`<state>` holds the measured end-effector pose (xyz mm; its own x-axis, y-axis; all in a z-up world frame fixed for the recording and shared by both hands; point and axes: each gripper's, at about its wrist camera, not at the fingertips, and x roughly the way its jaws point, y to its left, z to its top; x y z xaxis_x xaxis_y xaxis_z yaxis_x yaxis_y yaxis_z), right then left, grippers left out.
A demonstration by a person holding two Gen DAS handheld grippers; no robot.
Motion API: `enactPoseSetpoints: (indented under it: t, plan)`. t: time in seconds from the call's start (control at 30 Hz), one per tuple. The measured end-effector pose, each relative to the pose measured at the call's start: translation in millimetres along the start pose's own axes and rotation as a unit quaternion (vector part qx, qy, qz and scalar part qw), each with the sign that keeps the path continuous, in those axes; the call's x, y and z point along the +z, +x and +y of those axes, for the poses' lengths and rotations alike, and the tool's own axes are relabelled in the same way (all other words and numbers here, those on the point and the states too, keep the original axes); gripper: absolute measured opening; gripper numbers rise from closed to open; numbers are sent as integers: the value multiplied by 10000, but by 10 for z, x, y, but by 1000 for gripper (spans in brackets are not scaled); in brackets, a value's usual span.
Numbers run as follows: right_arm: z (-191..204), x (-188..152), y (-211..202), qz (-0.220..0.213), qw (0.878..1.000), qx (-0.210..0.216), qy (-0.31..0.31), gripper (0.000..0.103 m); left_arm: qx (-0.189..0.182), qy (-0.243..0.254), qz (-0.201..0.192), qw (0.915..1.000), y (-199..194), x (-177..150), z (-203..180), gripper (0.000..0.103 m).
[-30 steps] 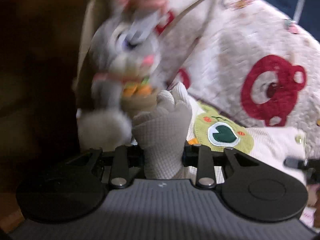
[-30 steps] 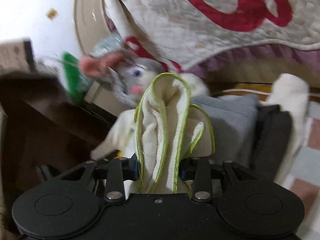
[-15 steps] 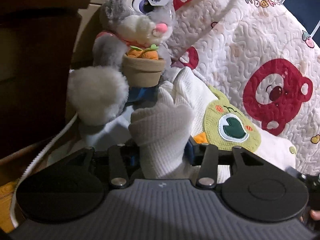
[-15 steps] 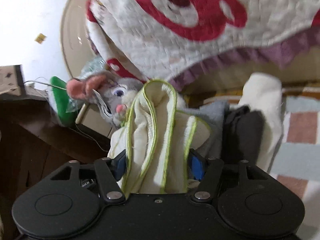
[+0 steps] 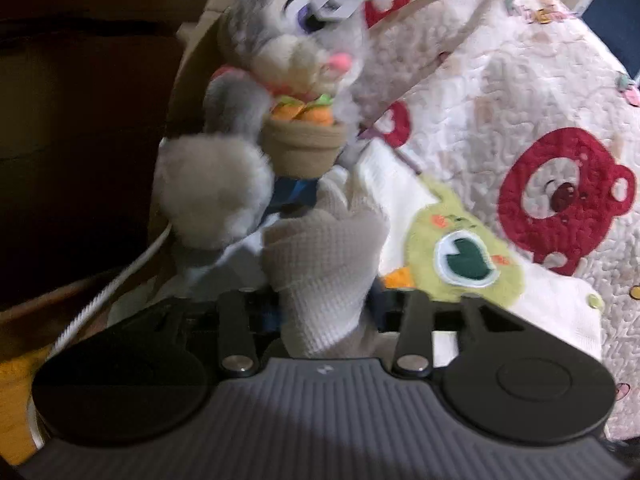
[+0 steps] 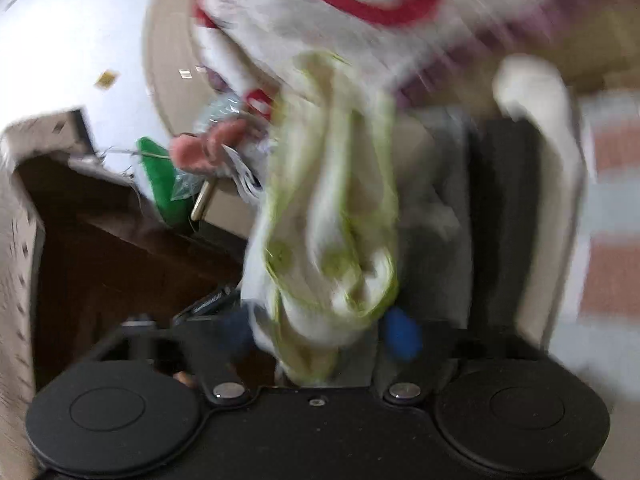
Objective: Fold clothes
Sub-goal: 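Lift the folded garment with both grippers and carry it toward the clothes stack, then lower the folded garment onto the grey clothes stack and open both grippers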
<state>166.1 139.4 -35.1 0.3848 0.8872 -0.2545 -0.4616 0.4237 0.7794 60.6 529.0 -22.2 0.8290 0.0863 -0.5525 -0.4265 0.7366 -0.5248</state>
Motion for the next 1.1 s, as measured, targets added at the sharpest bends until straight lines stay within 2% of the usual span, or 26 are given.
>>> enactPoseSetpoints:
  t: [0.07, 0.17, 0.2, 0.3, 0.37, 0.47, 0.5, 0.57, 0.63, 0.7, 0.8, 0.93, 1.0, 1.03, 1.07, 1.1]
  plan:
    - [259, 110, -38, -245, 9941, -155, -1048, 34, -47, -30, -79, 10000, -24, -11, 39, 29]
    - [428, 300, -224, -578, 9858, 6, -1575, 32, -117, -75, -199, 9997, -60, -28, 97, 30]
    - [425, 344, -246, -575, 9852, -20, -1617, 32, -140, -90, -238, 9996, -72, -33, 116, 30]
    - [109, 275, -90, 181, 9960, -288, -831, 32, -211, -135, -357, 9990, -108, -50, 174, 35]
    - [-71, 125, -76, 323, 9981, -229, -463, 31, -257, -165, -437, 9986, -132, -61, 213, 45]
    - [-135, 12, -78, 250, 9990, -170, -344, 32, -6, -356, -830, 9959, -244, 13, 298, 44]
    - [-115, 3, -73, 225, 9989, -187, -359, 34, 186, -247, -1039, 9941, -319, 46, 271, 42]
    - [-80, -3, -126, 231, 9979, -338, -506, 46, 513, 186, -1395, 9887, -485, 108, 163, 40]
    - [33, -21, -222, 155, 9936, -647, -917, 50, 482, 873, -1509, 9835, -599, 114, -38, 41]
    - [229, -63, -384, -173, 9821, -971, -1604, 50, 268, 1388, -1415, 9798, -631, 41, -268, 41]
    - [546, -97, -527, -702, 9517, -1109, -2774, 50, -23, 1992, -1172, 9729, -577, -89, -594, 43]
    - [751, 55, -282, -905, 9161, -1097, -3750, 49, -303, 2527, -669, 9647, -324, -289, -995, 45]
    - [689, 194, 22, -806, 9047, -1372, -3952, 50, -81, 2633, -288, 9643, -134, -381, -1096, 48]
    - [606, 271, 173, -688, 9054, -1559, -3889, 49, 50, 2513, -208, 9677, -74, -411, -1090, 54]
    - [472, 346, 270, -554, 9175, -1651, -3577, 49, 111, 2375, -149, 9712, -34, -423, -1066, 59]
    - [319, 403, 301, -465, 9369, -1581, -3083, 49, 48, 2205, -127, 9753, -28, -402, -1010, 60]
